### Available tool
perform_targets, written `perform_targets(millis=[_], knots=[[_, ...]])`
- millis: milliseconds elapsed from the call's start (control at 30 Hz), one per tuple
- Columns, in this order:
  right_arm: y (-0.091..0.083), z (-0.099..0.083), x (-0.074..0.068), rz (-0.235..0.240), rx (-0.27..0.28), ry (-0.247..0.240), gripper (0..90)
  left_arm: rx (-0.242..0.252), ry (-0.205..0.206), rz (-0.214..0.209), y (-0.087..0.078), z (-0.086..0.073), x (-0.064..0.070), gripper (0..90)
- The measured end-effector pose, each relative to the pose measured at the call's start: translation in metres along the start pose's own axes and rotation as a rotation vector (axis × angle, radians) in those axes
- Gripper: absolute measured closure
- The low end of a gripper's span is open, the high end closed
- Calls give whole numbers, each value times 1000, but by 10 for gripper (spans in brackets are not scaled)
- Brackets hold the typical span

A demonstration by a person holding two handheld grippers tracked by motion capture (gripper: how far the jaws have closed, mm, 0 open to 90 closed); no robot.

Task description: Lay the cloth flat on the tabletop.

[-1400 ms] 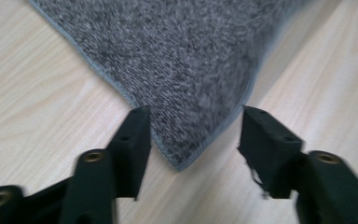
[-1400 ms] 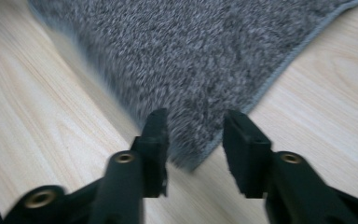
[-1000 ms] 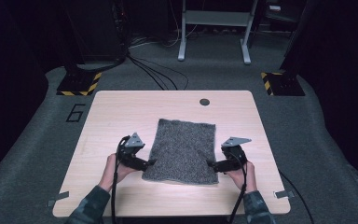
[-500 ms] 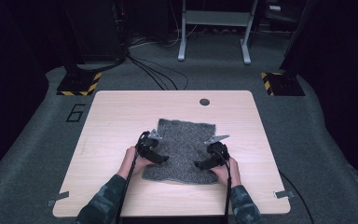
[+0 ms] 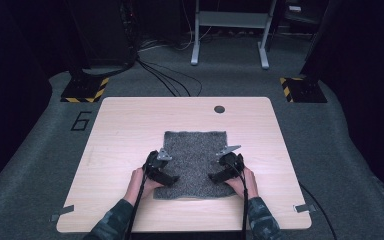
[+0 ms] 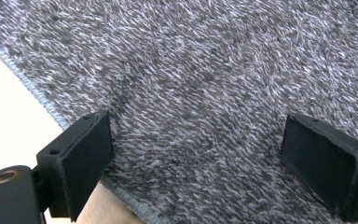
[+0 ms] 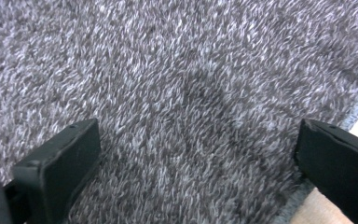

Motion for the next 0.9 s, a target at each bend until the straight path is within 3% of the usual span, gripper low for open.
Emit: perform_targets(millis=[533,600,667,733,800,900], knots=[[-6,-13,-14,2,6,-20,1,-4,-5,-1,-9,-9,10,62],[-7,-13,-13,2,5,-20,2,6,-28,-16,-9,-9,10,62],[-9,-12,-13,12,18,-15,5,10,-34,-24,-10,-8,9,62],[-14,-11,-14,13,49,1,8,44,-63,-25,-18,-4,3,57],[-17,-11,-15,20,56,2,9,54,-61,-16,-21,-3,0,56],[-28,-7,-22,12,85,-7,13,74,-96,-2,-27,3,-15,56]])
Point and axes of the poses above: each handheld gripper's, and its own axes: y roughly forward along the jaws, z roughly out of its top, x roughly to its right, the point moved 5 cm from there along y, roughly forward along the jaws, and after that the axes turned 10 degrees about z, right-handed, at the moved point
